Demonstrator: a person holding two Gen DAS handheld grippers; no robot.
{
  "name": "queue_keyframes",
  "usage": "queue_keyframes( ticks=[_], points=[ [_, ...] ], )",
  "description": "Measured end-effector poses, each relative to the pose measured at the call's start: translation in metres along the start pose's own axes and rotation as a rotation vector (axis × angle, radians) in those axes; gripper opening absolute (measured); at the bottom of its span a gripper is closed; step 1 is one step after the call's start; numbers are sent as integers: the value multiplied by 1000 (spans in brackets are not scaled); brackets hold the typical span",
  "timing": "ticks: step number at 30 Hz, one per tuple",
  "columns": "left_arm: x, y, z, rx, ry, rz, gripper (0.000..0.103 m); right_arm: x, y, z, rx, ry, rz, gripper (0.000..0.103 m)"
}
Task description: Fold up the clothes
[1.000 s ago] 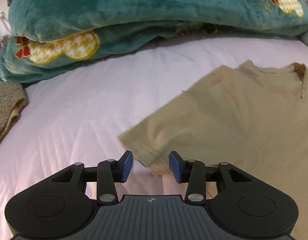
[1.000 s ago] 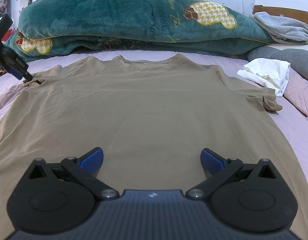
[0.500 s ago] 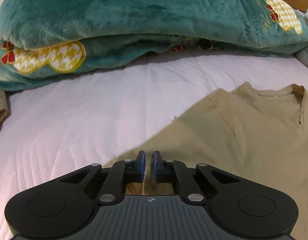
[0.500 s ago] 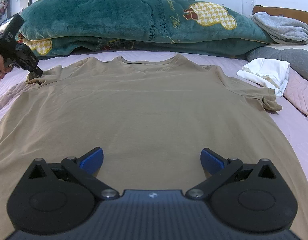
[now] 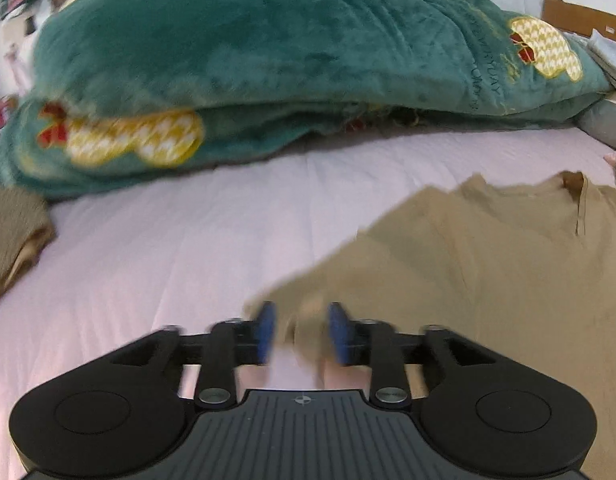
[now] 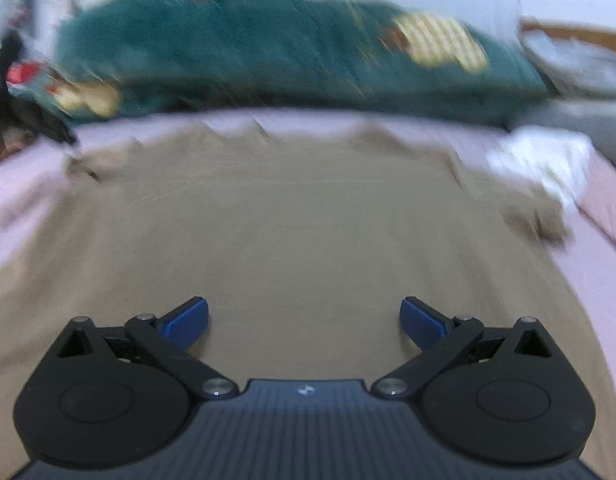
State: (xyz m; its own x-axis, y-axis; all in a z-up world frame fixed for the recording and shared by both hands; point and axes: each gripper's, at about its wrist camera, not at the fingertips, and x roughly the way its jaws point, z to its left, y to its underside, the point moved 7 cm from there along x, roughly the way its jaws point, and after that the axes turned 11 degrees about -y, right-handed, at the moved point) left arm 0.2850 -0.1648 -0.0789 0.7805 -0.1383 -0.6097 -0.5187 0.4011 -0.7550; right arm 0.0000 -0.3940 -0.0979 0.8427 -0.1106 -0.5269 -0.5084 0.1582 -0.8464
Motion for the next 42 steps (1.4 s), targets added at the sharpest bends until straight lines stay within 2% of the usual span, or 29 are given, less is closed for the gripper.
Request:
queue_keyframes(
  ticks=[1,2,5,8,10,11,12,15,16,19,21,22,23,24,25,26,27,30,32,34,36,39,40,42],
  points=[
    [-5,13,1,0,-9,-3,55,-2,-13,11,-26,-41,-43,103],
    [-10,25,2,2,-19,-5,57,-4,-27,22,-51,-82,-84,103],
    [-14,50,4,12,-64,-27,61,22,-70,54,-40,-264,-37,103],
    [-14,62,8,-16,-124,-56,75,70,-118,74,49,-388,23,103],
    [-11,63,14,-58,-154,-41,90,106,-141,85,68,-385,67,102],
    [-9,63,17,-74,-165,-29,94,127,-151,92,68,-390,98,102],
    [-6,64,20,-95,-170,-17,102,145,-156,102,69,-400,130,98],
    [2,67,35,-219,-99,20,103,197,-169,131,49,-423,211,89],
    [2,68,36,-232,-92,15,103,212,-171,142,26,-423,230,87],
    [4,68,29,-190,-119,8,103,257,-165,176,-119,-400,317,80],
    [4,68,30,-198,-114,6,103,283,-154,187,-191,-352,396,70],
    [4,68,31,-203,-111,5,103,291,-152,190,-199,-354,396,69],
    [4,68,31,-206,-109,4,103,299,-150,193,-208,-357,396,64],
    [4,68,31,-207,-109,3,103,299,-153,194,-211,-363,379,39],
    [4,69,31,-208,-108,1,103,300,-156,196,-216,-367,362,27],
    [4,69,30,-208,-108,1,103,300,-158,196,-244,-350,352,7],
    [3,69,30,-208,-108,0,103,301,-162,195,-256,-337,344,4],
    [3,68,30,-210,-106,-1,103,306,-175,188,-266,-292,312,3],
    [3,69,30,-213,-106,-4,103,307,-194,172,-203,-260,223,3],
    [3,69,31,-217,-103,-6,103,318,-193,156,-58,-283,299,5],
    [3,70,31,-221,-99,-8,103,328,-192,140,84,-305,371,13],
    [4,69,31,-223,-96,-7,103,296,-191,129,52,-253,289,16],
    [4,69,32,-224,-93,-7,103,278,-187,130,30,-261,275,20],
    [2,66,33,-233,-66,-13,101,241,-178,132,-12,-278,248,51]
  ],
)
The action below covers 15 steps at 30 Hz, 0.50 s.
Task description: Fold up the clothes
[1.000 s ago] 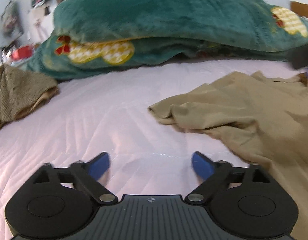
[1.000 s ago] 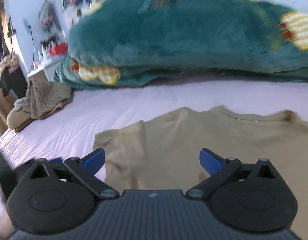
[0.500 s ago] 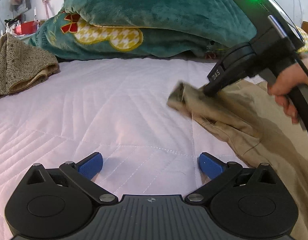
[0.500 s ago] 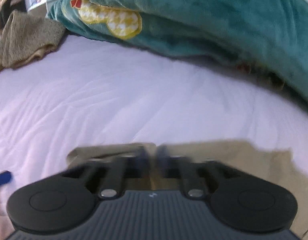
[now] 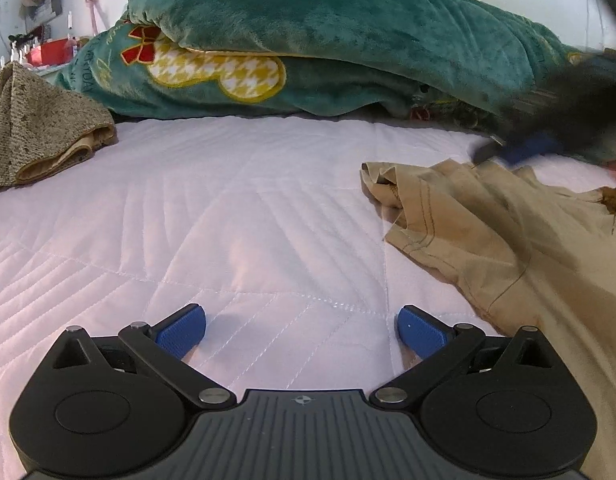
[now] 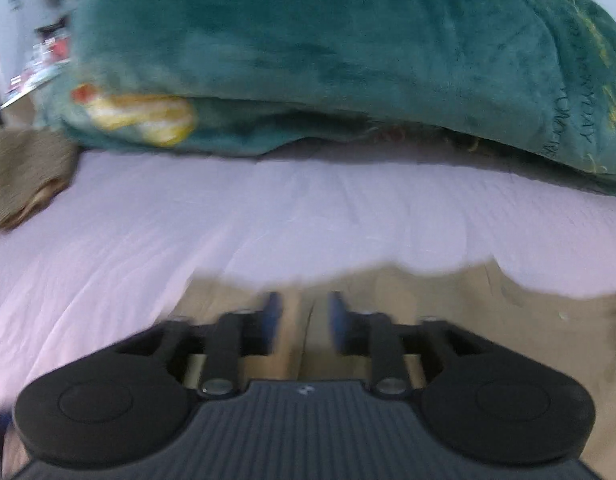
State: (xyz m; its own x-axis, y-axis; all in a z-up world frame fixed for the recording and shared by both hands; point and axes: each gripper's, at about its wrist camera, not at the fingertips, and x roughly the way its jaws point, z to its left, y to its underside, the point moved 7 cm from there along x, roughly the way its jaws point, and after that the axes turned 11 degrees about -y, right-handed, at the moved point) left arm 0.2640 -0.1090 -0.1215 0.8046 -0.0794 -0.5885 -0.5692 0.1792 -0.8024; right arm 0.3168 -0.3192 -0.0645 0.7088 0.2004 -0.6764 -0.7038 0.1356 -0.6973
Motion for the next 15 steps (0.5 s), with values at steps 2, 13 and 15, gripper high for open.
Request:
queue_keyframes(
  ticks=[2,13,15],
  points=[
    [-13,-9,-6,0,126,-47,101,-30,37,6,4,-13,-11,62],
    [14,-50,-63,-68,286,81,83,-114,171,-31,299,10,-218,75],
    [23,-45,-72,-23,250,78,82,-115,175,-33,308,11,-238,79]
  ],
)
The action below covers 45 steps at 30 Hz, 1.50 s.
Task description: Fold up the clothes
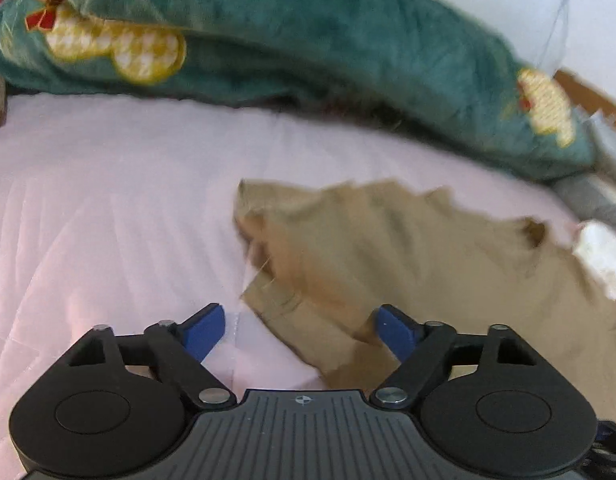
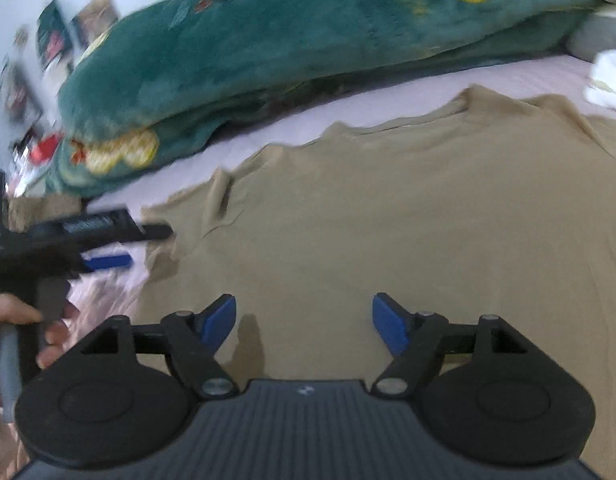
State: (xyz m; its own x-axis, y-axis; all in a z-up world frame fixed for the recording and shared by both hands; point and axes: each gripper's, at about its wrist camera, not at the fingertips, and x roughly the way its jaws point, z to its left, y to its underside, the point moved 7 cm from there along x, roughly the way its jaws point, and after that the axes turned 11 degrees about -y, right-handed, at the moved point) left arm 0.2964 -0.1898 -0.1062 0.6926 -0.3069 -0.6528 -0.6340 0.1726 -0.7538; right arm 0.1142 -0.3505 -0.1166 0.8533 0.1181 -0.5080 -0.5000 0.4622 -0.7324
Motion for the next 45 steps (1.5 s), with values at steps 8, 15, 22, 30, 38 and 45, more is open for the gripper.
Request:
queue_keyframes(
  ticks=[8,15,22,30,38,45],
  points=[
    [5,6,-28,127,-16,-74,49,6,6,8,-121,5,43,96],
    [4,6,-27,77,29,-83,13,-1,12,8,-164,3,60,97],
    [-25,0,-24,116,11,-146,12,-6,14,6,-177,8,66,97],
    [-30,-2,-2,12,28,28,23,-9,13,2,-174,16,71,98],
    [-42,15,22,-21,82,21,58,-7,16,4,-201,21,84,102],
    [-33,19,18,-43,104,7,59,-7,18,6,-220,22,90,103]
  ],
)
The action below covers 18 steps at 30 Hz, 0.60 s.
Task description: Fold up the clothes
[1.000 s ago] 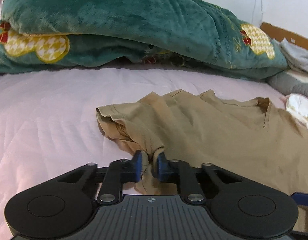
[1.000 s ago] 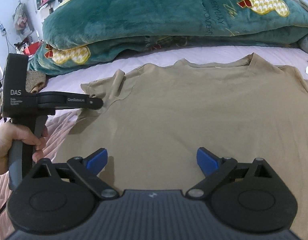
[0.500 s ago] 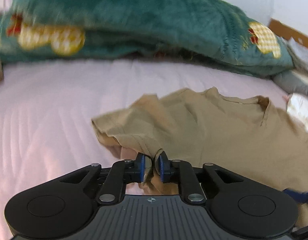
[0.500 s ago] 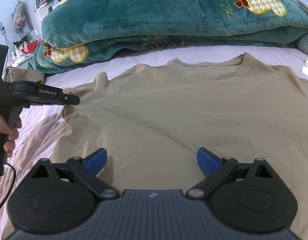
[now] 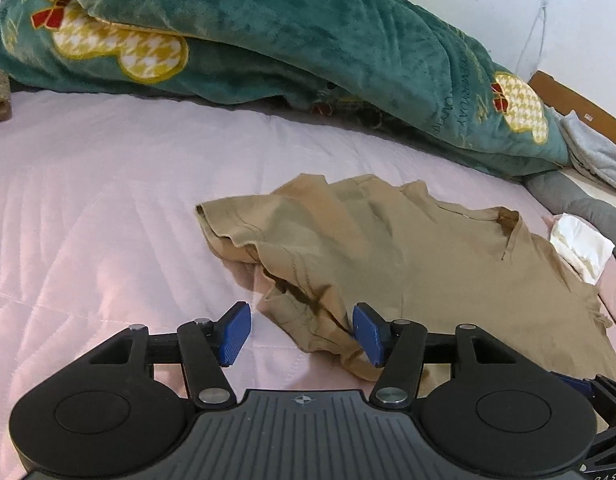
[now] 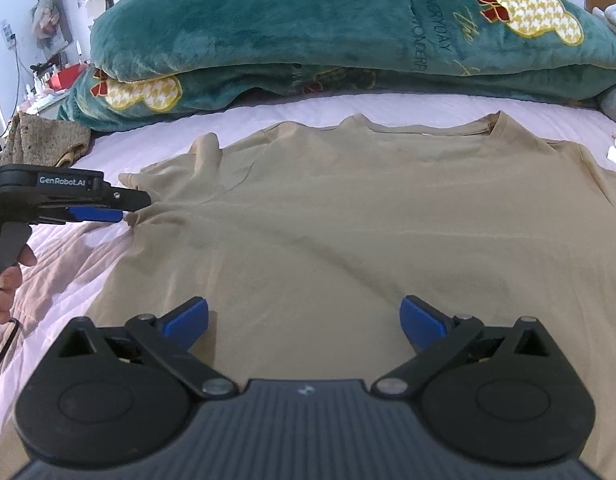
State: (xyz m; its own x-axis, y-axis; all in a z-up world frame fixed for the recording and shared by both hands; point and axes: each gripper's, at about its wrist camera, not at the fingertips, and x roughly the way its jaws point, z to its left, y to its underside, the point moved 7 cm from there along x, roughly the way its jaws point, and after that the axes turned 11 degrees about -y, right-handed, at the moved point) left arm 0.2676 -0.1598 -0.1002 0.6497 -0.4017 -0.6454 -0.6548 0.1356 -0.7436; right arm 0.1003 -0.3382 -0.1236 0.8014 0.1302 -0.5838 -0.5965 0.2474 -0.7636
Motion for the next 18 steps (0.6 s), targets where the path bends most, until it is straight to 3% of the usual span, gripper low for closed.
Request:
queue_keyframes(
  ticks=[3,8,15,18],
  points=[
    [-8,-1,6,-24,-4,-51,59,0,0,-1,7,-7,-4,103],
    [-2,-1,14,46,-50,-30,59,2,1,1,-3,-1,-3,103],
    [11,-2,-8,120,-89,-31,57,3,1,3,-23,13,6,103],
    [16,1,-23,171,-87,-29,52,4,1,4,-28,16,9,103]
  ],
)
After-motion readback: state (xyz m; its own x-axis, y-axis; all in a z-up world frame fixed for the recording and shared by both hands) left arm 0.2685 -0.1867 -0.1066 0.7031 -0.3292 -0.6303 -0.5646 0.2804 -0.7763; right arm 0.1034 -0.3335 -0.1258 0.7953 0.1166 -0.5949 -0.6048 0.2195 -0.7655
